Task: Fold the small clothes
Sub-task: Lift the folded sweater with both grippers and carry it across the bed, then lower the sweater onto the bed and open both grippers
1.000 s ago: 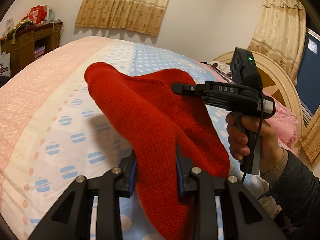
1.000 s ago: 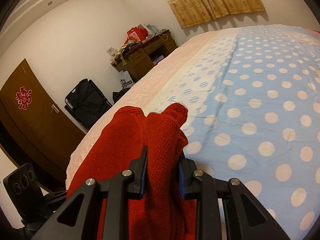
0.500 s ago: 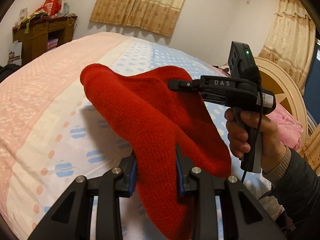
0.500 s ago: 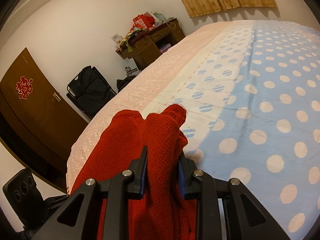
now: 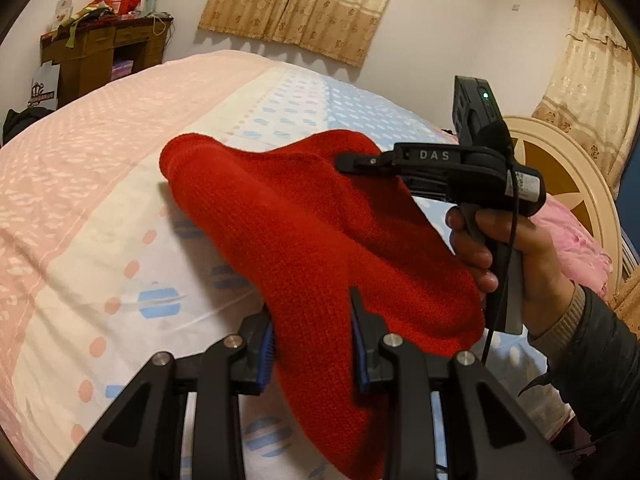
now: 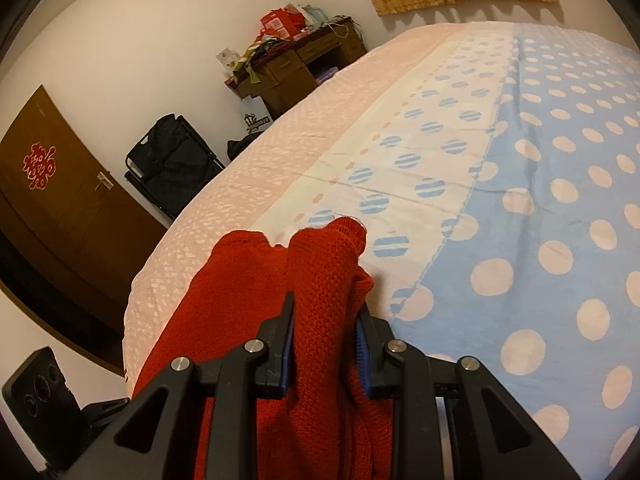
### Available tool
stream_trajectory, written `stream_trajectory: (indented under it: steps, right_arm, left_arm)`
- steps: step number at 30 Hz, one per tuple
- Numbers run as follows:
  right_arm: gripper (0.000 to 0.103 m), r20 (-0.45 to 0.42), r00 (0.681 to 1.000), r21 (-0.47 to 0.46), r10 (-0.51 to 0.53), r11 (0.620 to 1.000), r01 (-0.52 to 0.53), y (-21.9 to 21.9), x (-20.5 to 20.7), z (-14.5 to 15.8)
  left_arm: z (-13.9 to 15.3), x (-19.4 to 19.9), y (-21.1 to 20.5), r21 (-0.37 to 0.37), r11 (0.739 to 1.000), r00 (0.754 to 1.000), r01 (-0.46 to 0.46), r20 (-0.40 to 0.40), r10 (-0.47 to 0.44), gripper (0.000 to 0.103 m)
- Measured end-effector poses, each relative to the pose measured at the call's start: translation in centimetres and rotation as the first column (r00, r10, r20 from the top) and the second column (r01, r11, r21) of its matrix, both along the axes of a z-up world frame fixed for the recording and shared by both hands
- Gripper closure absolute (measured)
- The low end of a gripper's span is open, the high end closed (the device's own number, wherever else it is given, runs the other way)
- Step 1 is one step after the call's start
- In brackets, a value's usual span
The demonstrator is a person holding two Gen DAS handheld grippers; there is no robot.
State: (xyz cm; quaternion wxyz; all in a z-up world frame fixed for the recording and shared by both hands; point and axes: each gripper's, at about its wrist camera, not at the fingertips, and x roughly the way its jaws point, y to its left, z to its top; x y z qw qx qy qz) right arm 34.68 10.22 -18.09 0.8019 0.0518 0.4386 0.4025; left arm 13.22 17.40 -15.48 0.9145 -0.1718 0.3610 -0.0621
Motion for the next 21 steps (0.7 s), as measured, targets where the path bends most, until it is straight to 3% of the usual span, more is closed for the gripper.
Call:
stream_trajectory:
  steps: [10, 14, 18, 21]
  right_arm:
    - [0.077, -0.029, 0.999, -0.028, -0.028, 0.999, 0.027, -0.2, 0.5, -1.4]
    - [0.073, -0.032, 0.999, -0.040, -0.031, 0.999, 0.030, -0.4, 0.5, -1.4]
    - [0.070, 0.013, 0.999, -0.051, -0.037, 0.998, 0.037, -1.0, -0.4, -0.1]
    - [0.070, 0.072, 0.997, -0.017, -0.032, 0.999, 0.033, -2.4, -2.4, 2.0]
  left_arm:
    - [-1.8, 0.7, 0.7, -0.008, 1.000, 0.999, -0.006, -0.036, 0.006, 0.069]
    - [-1.7, 0.7, 0.8, -0.010, 1.000, 0.999, -0.018, -0.038, 0.018, 0.058]
    - [-0.2, 0.3, 0.6, 0.022, 0.999, 1.000, -0.028, 0.005, 0.028, 0.057]
    - [0.8, 0.2, 0.8, 0.049, 0.997, 0.997, -0.061, 0.060, 0.058, 0.047]
